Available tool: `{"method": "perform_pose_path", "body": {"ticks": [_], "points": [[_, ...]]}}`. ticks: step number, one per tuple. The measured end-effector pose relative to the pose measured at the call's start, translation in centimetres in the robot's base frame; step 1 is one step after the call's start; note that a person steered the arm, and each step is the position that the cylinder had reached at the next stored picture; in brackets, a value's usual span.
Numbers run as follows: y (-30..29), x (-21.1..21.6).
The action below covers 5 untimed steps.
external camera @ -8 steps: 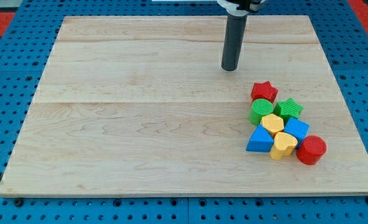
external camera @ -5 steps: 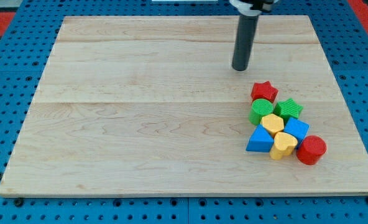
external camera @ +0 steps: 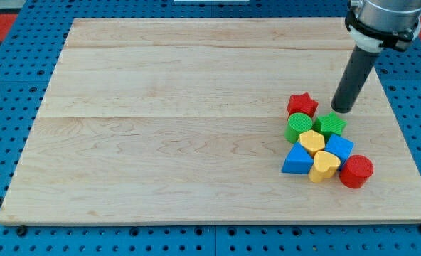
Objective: Move the red star to the top left
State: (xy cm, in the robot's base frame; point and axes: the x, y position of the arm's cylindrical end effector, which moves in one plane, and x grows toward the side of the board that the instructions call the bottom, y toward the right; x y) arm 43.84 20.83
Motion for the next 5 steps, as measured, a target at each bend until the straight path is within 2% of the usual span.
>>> {"method": "perform_pose_path", "body": {"ticks": [2,5], "points": [[-4.4,0.3],[-14.2,-3.7]]}}
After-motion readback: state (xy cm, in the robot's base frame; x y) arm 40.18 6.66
